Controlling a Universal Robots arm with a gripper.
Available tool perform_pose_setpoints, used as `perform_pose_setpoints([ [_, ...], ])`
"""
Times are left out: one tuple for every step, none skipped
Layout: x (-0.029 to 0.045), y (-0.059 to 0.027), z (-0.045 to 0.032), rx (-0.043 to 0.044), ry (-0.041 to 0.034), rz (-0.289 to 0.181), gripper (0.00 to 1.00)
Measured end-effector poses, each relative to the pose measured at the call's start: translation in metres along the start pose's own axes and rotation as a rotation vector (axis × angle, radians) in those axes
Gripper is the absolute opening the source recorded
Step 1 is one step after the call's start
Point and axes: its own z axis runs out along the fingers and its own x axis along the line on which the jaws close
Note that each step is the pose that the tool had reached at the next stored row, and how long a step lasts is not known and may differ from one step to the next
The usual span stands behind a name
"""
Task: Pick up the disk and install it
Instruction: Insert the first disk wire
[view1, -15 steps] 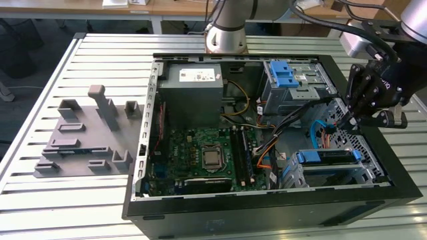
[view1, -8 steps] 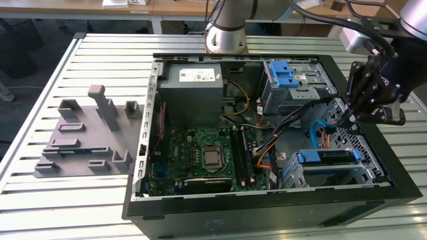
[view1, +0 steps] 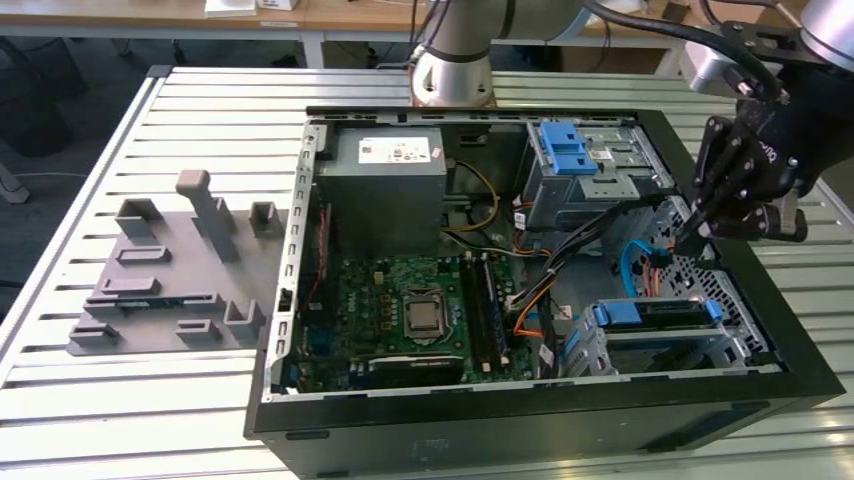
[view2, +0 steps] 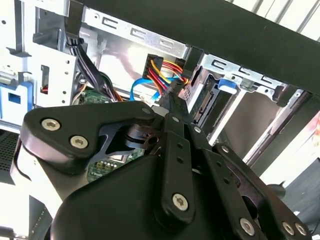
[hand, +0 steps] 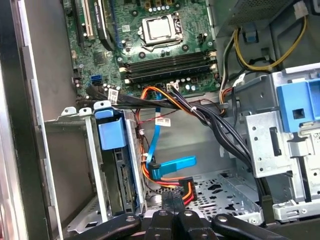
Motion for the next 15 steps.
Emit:
perform_pose_setpoints([
  [-0.0006,-0.0004,0.0,0.0004,0.0017,0.005,0.11],
  [-0.0013,-0.0006,0.0,0.0009,0.0039,0.01,0.11],
  [-0.0021,-0.0008,-0.0001,0.0018,0.0079,0.012,0.11],
  [-0.003,-0.0008,0.0,0.0028,0.0132,0.014,0.11],
  [-0.0038,-0.0009,0.0,0.004,0.0189,0.016,0.11],
  [-0.0045,-0.001,0.0001,0.0051,0.0244,0.016,0.11],
  [-0.0056,-0.001,0.0002,0.0064,0.0303,0.016,0.11],
  [-0.0075,-0.0008,0.0002,0.0072,0.0345,0.017,0.11],
  [-0.0092,-0.0004,0.0002,0.0075,0.0361,0.017,0.17],
  [-0.0111,-0.0001,0.0005,0.0078,0.0381,0.018,0.17],
  [-0.0128,0.0001,0.0007,0.0083,0.0406,0.018,0.24],
  [-0.0139,0.0,0.0008,0.0084,0.0425,0.018,0.24],
  [-0.0145,-0.0003,0.001,0.0084,0.0445,0.019,0.24],
  [-0.0148,-0.0007,0.0014,0.008,0.0462,0.019,0.24],
  [-0.015,-0.0011,0.0017,0.0075,0.0479,0.019,0.24],
])
